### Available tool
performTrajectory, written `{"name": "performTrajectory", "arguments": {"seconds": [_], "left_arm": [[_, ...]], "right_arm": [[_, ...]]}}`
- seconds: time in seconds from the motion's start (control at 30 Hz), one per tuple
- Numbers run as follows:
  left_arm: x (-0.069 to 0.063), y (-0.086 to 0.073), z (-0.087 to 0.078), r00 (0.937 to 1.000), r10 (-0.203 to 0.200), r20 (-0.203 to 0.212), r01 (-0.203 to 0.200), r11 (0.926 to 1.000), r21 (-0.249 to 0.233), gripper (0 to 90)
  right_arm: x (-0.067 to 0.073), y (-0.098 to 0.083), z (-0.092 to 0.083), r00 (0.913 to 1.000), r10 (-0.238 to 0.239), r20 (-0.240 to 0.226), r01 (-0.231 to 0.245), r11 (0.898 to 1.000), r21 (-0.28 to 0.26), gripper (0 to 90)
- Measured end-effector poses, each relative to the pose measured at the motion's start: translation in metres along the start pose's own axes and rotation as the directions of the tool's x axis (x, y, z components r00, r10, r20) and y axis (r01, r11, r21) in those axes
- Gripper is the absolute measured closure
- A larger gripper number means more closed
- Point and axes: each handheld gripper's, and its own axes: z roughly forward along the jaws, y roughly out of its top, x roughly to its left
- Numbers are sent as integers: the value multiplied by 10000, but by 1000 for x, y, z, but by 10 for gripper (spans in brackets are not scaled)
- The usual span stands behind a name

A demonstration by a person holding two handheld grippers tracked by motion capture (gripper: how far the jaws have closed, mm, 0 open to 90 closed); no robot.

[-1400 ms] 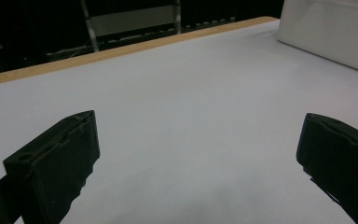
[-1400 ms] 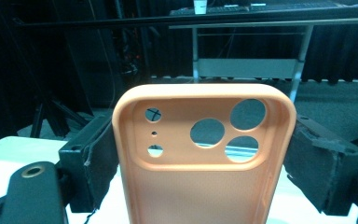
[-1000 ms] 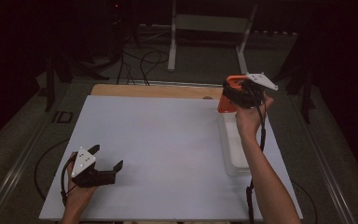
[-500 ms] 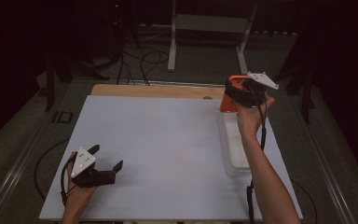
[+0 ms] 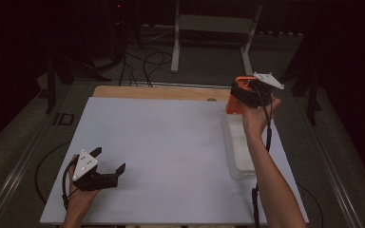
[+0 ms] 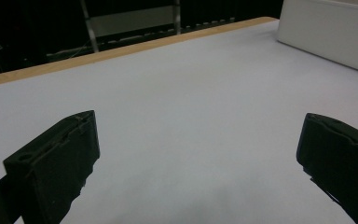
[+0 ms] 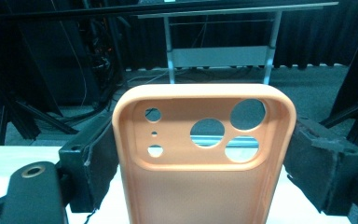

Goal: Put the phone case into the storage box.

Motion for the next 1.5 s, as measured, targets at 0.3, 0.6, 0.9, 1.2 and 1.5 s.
{"name": "performTrajectory", "arguments": {"seconds": [0.3, 0.6, 0.9, 1.2, 1.5], "left_arm": [[0, 0, 0, 10000, -11, -2, 11, 10000, -15, 0], [1, 0, -1, 10000, -32, -31, 32, 10000, -57, 0], [1, 0, -2, 10000, -29, -68, 29, 10000, -64, 0], [2, 0, -4, 9999, -60, -110, 59, 9999, -112, 0], [2, 0, -4, 9999, -58, -116, 57, 9999, -105, 0]], "right_arm": [[0, 0, 5, 9999, -20, 170, 19, 10000, 73, 166], [-1, -3, 9, 9995, -11, 309, 6, 9999, 162, 166], [-2, -5, 13, 9990, -5, 449, -6, 9997, 247, 166], [-3, -7, 16, 9989, -27, 478, 14, 9996, 268, 166], [-2, -9, 18, 9985, -102, 530, 84, 9994, 335, 165]]}}
